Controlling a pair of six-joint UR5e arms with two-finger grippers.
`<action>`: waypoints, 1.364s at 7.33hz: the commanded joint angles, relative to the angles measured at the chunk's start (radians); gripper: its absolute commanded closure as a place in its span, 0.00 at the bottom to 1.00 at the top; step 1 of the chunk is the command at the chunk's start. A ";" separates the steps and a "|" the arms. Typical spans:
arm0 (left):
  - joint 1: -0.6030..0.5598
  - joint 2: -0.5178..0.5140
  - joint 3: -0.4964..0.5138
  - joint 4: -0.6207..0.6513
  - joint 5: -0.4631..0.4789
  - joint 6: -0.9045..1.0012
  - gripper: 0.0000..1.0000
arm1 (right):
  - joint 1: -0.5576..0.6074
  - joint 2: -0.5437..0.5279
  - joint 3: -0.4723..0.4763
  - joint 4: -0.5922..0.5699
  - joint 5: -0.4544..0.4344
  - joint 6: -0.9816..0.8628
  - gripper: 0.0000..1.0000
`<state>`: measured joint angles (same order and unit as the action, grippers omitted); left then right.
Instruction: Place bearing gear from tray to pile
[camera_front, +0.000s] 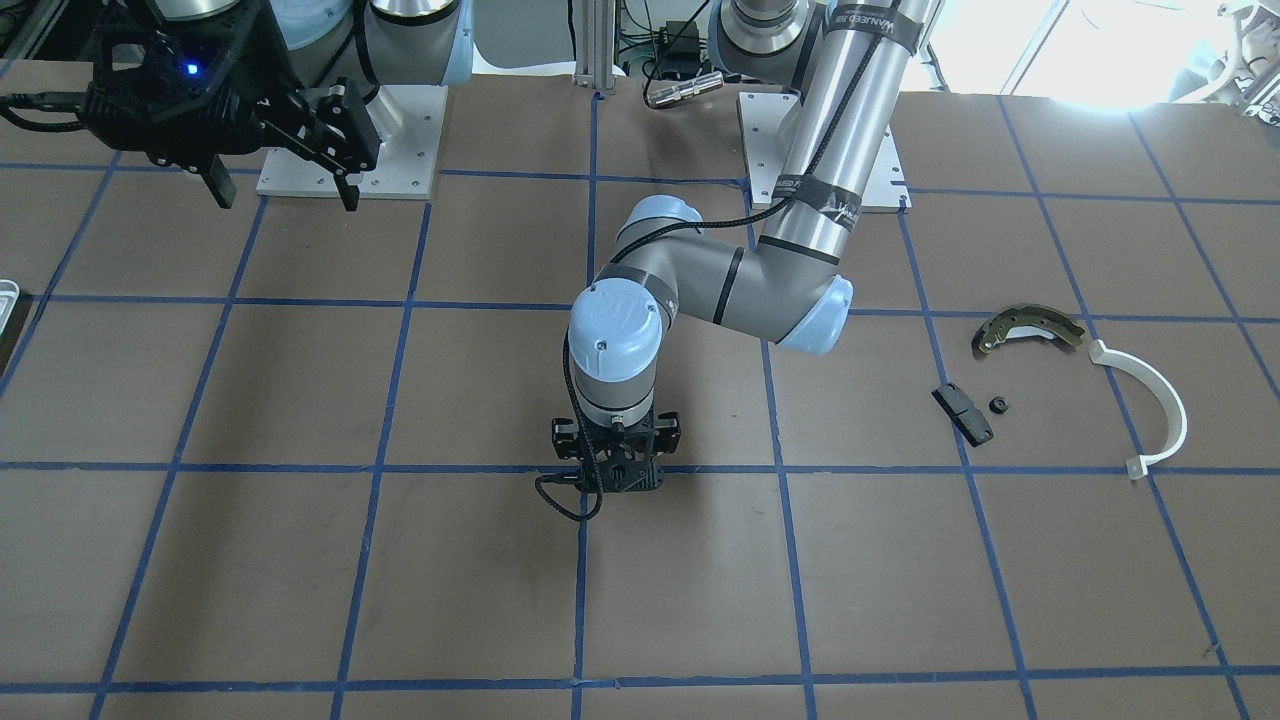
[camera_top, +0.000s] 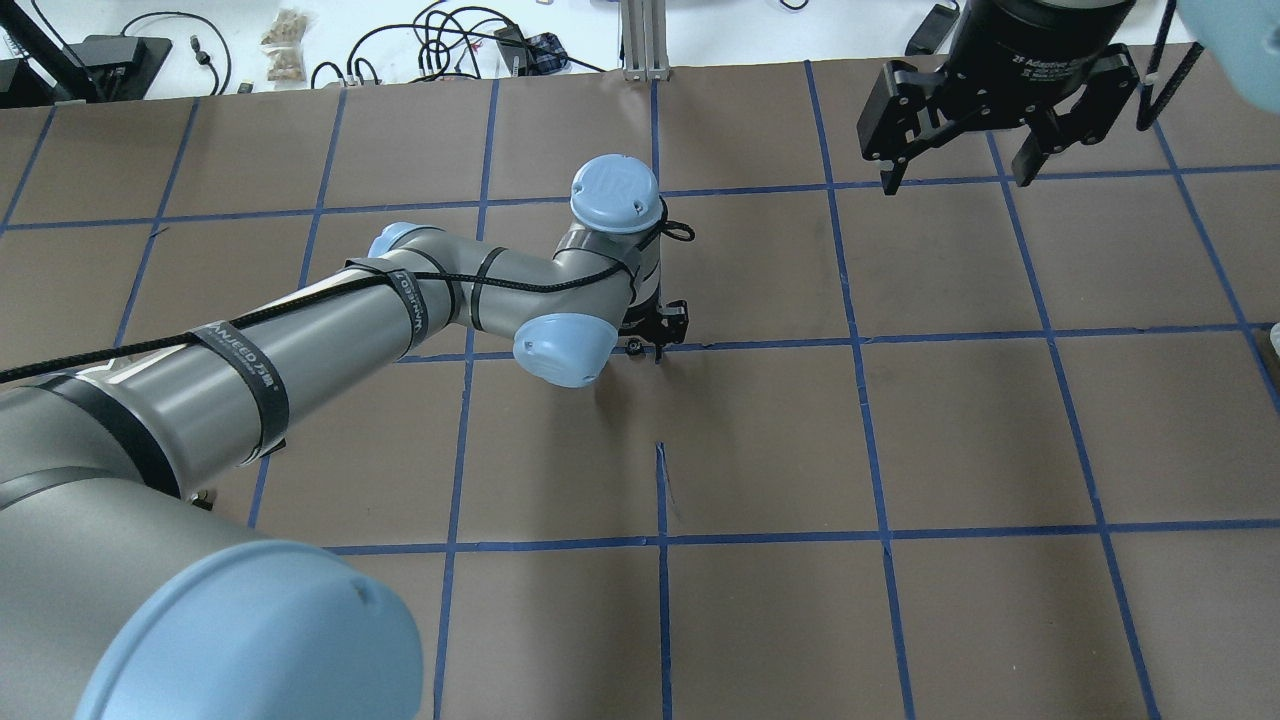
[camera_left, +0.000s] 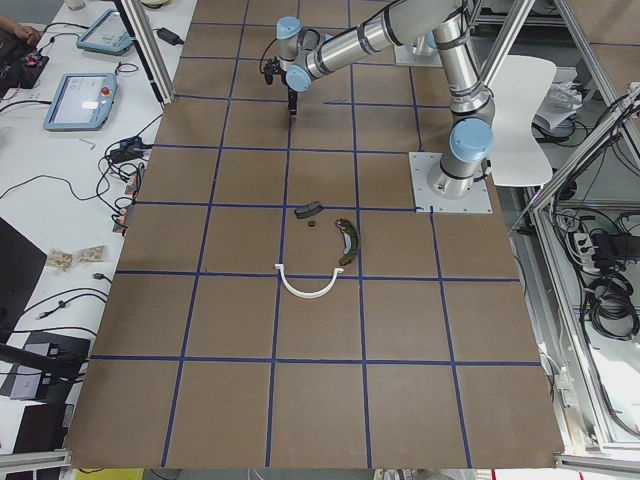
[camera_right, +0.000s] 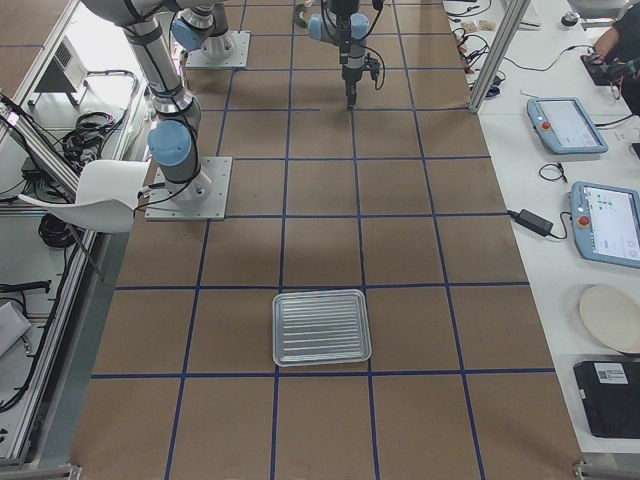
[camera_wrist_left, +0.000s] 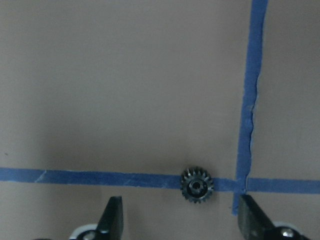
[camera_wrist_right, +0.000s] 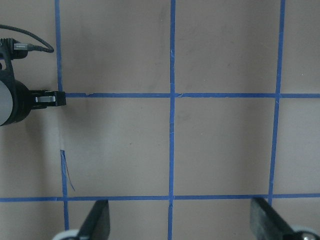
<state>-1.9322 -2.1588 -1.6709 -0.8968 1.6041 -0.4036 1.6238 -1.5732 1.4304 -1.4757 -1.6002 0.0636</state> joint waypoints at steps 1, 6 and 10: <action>-0.001 -0.009 0.019 0.001 0.002 0.006 0.52 | 0.001 0.002 0.001 -0.011 0.002 0.016 0.00; 0.012 0.039 0.023 -0.020 0.005 0.047 0.89 | 0.002 0.004 0.004 -0.003 0.003 0.013 0.00; 0.408 0.270 0.000 -0.298 0.096 0.511 0.91 | 0.002 0.004 0.004 -0.003 0.000 0.012 0.00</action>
<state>-1.6608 -1.9577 -1.6648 -1.1263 1.6433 -0.0452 1.6257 -1.5692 1.4343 -1.4790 -1.5993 0.0754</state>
